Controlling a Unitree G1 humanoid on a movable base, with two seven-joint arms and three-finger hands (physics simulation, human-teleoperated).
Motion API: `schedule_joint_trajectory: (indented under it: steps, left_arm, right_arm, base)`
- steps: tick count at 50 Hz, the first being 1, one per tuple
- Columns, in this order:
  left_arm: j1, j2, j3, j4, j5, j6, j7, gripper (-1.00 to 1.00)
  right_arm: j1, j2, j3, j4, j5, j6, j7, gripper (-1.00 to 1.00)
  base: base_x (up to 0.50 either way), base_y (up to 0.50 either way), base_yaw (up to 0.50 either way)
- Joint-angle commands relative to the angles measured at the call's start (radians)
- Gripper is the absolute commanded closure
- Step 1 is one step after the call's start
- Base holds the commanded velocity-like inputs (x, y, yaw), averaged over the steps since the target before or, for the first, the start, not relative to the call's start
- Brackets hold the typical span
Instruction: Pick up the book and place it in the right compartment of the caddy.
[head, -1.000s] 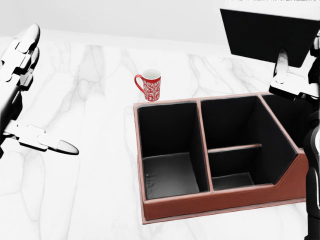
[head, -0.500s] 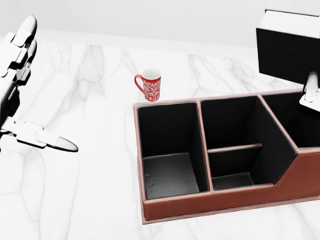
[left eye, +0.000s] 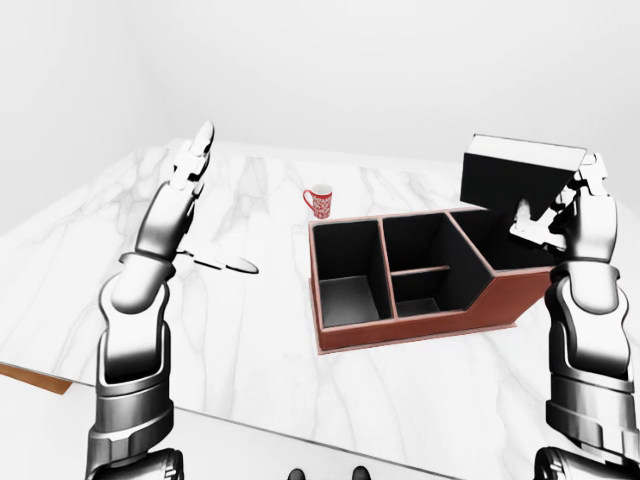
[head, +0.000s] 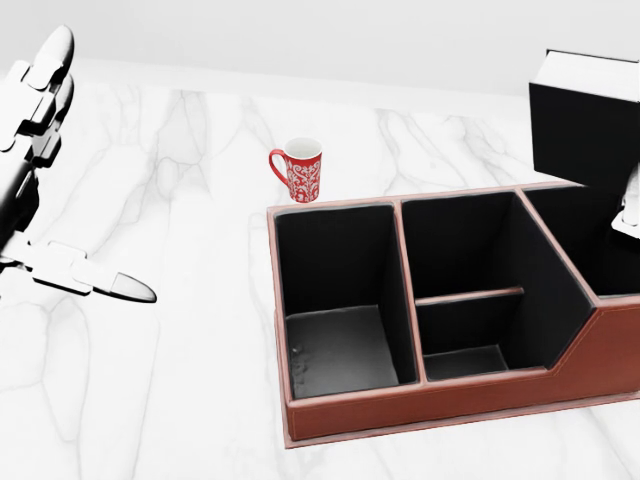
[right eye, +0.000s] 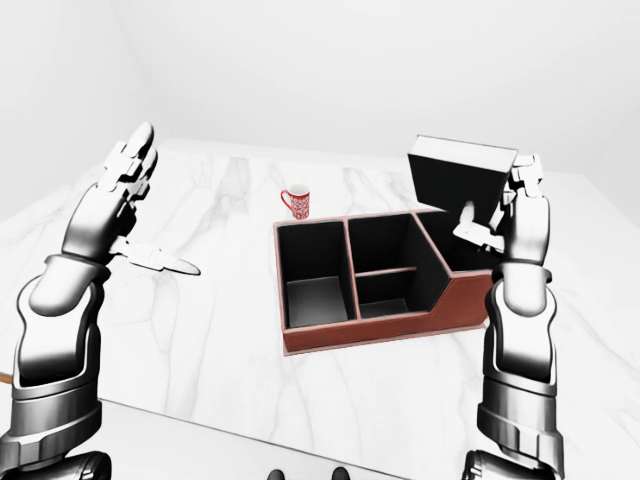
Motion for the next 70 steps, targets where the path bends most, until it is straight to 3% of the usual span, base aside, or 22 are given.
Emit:
schedule_joint_trajectory:
  steps: [1, 45, 70]
  left_arm:
    - [0.004, -0.009, 0.008, 0.006, -0.023, 0.000, 0.010, -1.00]
    - [-0.005, -0.009, 0.004, -0.013, -0.008, 0.000, 0.002, -1.00]
    - [0.007, -0.017, -0.001, 0.026, -0.007, 0.000, 0.012, -1.00]
  right_arm:
    - [0.011, -0.001, -0.019, -0.008, 0.022, 0.000, -0.014, 1.00]
    - [0.039, -0.029, -0.062, 0.023, 0.058, 0.000, -0.015, 1.00]
    - [-0.005, -0.039, -0.041, 0.093, 0.061, 0.000, -0.022, 1.00]
  base:
    - [0.00, 0.00, 0.00]
    - [0.00, 0.00, 0.00]
    - [0.00, 0.00, 0.00]
